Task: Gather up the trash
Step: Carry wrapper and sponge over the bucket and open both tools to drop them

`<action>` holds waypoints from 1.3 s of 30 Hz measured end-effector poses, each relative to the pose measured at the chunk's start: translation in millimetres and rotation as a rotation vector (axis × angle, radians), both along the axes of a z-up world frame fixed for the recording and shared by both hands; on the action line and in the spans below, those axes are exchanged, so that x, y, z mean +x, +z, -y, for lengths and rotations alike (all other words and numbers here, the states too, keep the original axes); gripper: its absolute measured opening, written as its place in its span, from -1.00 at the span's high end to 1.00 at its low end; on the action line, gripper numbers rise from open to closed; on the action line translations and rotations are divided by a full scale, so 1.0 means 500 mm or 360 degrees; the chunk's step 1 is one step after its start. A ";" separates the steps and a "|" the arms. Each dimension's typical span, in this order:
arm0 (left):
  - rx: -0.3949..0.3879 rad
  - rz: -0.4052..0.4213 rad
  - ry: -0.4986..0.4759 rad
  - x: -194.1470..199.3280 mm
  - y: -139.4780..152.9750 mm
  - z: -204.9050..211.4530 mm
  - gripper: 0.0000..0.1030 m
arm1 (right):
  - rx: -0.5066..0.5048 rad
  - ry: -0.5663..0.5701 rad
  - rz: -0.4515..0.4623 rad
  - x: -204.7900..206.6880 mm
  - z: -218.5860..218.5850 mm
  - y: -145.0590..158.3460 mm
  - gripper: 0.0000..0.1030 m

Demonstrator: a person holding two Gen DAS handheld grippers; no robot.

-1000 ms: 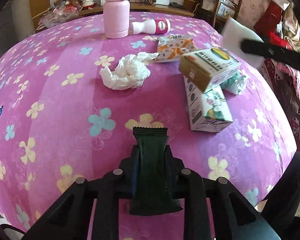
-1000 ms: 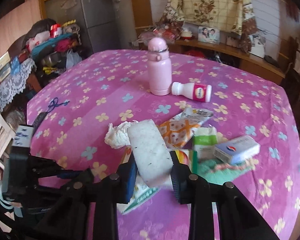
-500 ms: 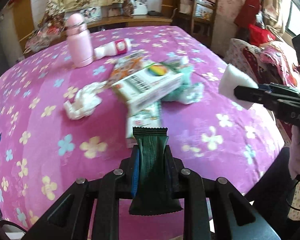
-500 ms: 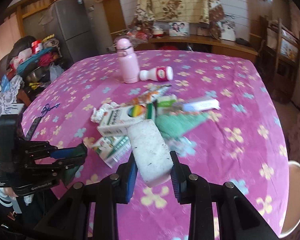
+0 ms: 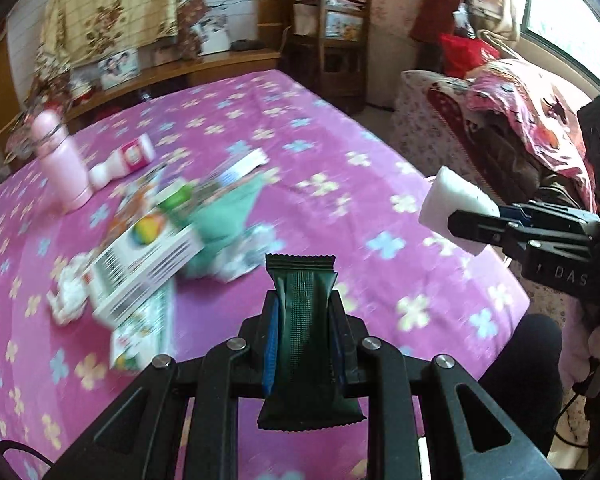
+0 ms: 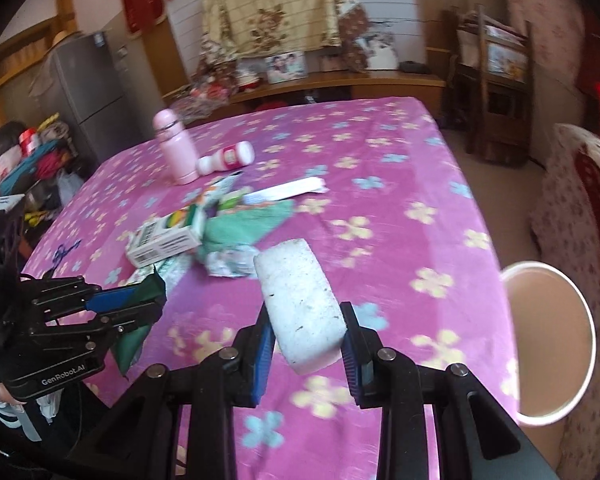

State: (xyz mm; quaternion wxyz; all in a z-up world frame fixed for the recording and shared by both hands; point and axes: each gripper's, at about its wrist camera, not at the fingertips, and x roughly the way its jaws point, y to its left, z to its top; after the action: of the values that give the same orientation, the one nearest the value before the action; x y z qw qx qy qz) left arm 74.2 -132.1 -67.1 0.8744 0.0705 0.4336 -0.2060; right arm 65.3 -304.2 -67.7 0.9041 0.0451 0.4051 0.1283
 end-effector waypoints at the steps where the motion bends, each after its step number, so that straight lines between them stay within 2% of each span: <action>1: 0.0001 0.0007 -0.0015 0.003 0.002 0.015 0.55 | 0.0000 -0.0020 0.0002 -0.003 0.012 0.001 0.36; 11: 0.0011 0.0050 -0.0194 0.039 0.015 0.186 0.55 | -0.0028 -0.0292 -0.0006 -0.033 0.174 -0.004 0.36; 18: -0.0035 0.0030 -0.0302 0.063 0.014 0.285 0.55 | -0.0033 -0.0452 -0.0031 -0.045 0.271 -0.020 0.36; 27: -0.0129 -0.0054 -0.0424 0.102 -0.008 0.406 0.55 | -0.0021 -0.0639 -0.0120 -0.040 0.386 -0.075 0.36; 39: -0.0127 -0.0092 -0.0479 0.137 -0.045 0.508 0.55 | 0.0010 -0.0790 -0.0237 -0.027 0.470 -0.150 0.35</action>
State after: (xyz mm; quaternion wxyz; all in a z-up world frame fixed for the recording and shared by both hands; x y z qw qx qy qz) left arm 142.8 -386.1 -89.4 0.8228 0.0939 0.4347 -0.3537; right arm 51.7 -539.2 -142.8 0.8755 0.1551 0.4466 -0.0998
